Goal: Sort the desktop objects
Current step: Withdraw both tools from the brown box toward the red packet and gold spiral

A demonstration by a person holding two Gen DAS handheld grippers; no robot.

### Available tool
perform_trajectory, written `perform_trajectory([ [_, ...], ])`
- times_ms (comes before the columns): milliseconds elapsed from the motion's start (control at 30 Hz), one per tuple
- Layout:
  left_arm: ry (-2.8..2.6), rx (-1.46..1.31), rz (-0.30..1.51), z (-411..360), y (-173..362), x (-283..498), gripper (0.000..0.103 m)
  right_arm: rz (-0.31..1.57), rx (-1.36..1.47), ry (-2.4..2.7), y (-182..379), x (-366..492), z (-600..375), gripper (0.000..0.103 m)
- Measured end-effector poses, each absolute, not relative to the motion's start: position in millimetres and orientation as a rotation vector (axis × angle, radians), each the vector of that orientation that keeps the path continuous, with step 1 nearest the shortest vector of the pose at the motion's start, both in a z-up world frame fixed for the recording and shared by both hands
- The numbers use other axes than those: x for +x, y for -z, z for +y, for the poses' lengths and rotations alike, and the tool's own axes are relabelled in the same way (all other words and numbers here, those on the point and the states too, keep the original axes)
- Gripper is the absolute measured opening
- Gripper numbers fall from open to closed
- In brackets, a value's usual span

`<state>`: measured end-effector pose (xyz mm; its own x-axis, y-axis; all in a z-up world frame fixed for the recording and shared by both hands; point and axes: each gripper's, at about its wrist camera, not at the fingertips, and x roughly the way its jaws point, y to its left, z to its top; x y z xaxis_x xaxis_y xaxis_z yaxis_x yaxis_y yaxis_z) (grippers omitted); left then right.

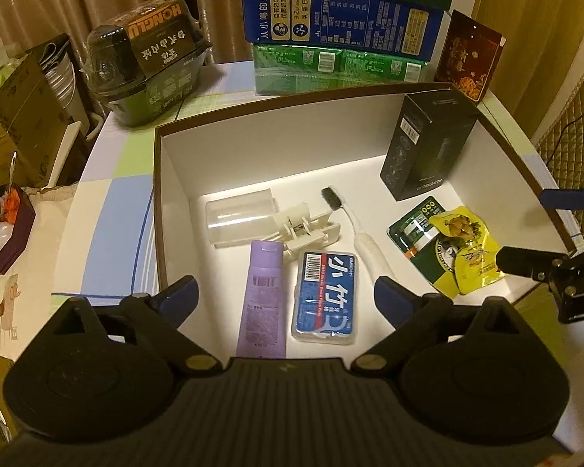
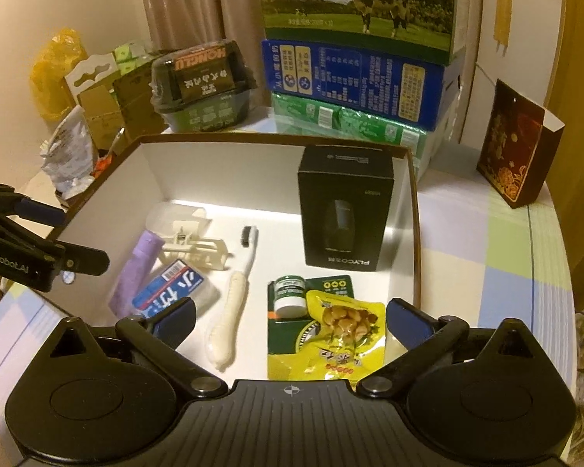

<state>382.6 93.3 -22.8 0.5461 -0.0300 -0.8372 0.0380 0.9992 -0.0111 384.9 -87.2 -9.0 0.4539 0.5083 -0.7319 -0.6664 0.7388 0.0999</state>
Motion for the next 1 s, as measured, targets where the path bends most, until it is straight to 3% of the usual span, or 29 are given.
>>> perform_trajectory([
  [1000,0.005,0.018,0.923,64,-17,308,0.095,0.799,-0.161,-0.767,-21,322,-114,0.101],
])
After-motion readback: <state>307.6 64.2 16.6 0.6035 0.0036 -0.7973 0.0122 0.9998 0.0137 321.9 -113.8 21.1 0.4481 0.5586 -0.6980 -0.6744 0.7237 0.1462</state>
